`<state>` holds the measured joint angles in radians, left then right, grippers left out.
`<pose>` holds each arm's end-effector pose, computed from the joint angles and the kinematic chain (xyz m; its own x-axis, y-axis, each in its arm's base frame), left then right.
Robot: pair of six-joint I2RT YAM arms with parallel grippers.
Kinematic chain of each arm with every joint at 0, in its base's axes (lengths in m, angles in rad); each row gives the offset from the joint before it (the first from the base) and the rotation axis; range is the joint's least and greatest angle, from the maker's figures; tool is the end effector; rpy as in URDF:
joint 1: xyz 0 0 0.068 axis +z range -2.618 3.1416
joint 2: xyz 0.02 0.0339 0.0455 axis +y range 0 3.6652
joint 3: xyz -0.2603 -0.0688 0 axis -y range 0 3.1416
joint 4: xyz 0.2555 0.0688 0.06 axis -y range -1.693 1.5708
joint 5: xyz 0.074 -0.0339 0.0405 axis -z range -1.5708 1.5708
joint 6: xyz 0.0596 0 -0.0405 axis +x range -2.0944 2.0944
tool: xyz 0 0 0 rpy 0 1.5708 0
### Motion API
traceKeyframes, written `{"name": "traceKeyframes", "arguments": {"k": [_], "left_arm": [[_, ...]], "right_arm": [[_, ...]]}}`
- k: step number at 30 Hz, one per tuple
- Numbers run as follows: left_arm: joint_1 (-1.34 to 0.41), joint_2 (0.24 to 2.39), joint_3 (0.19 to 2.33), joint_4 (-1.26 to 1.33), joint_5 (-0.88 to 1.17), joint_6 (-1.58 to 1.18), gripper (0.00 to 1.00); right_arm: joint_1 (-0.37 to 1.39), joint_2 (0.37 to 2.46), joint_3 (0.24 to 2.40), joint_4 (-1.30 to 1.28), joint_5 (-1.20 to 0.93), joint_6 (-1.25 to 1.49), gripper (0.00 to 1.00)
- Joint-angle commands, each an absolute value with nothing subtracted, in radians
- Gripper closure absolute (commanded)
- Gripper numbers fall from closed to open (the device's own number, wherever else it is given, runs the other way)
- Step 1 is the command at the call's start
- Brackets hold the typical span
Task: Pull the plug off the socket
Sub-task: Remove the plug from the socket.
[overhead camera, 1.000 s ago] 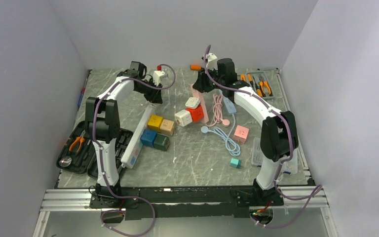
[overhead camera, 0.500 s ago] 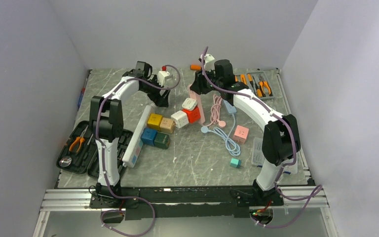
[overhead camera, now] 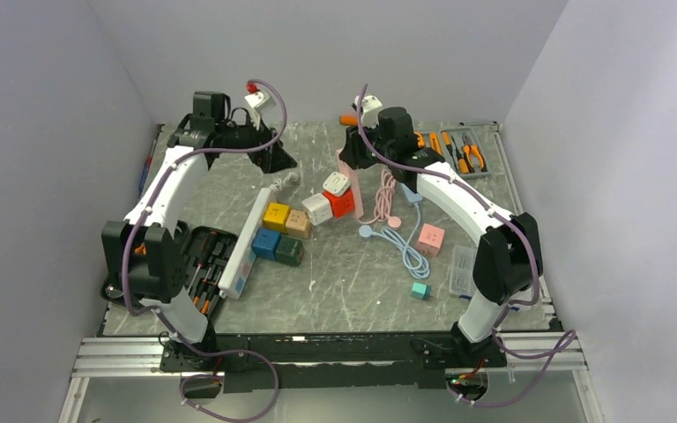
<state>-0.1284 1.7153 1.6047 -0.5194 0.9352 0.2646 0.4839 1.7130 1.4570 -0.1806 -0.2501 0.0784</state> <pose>0.3969 -0.0996 0.3381 -0.3754 0.2050 -0.9039 0.8486 0.4682 -0.2463 0.3814 0.2171 0.3088 -0.4240 -0.1371 -0.8952 -0.6180 0.7664 0.1753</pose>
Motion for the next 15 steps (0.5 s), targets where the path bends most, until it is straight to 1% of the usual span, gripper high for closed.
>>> {"name": "traceKeyframes", "arguments": {"k": [1,3,5,12,15], "left_arm": [[-0.201,1.663,1.458,-0.457,1.024,0.202,0.01],[-0.247,1.647,1.41,-0.472,0.975,0.253,0.01],[-0.268,1.65,1.388,-0.477,0.969,0.262,0.01],[-0.289,1.69,1.352,-0.38,1.022,0.172,0.01],[-0.307,1.679,1.308,-0.302,0.979,0.15,0.01]], "right_arm": [[0.505,1.609,1.526,-0.09,-0.219,0.118,1.0],[0.516,1.6,1.529,-0.08,-0.21,0.119,1.0],[0.526,1.592,1.535,-0.078,-0.202,0.115,1.0],[0.537,1.571,1.552,-0.083,-0.195,0.111,1.0],[0.54,1.567,1.561,-0.088,-0.193,0.11,1.0]]}}
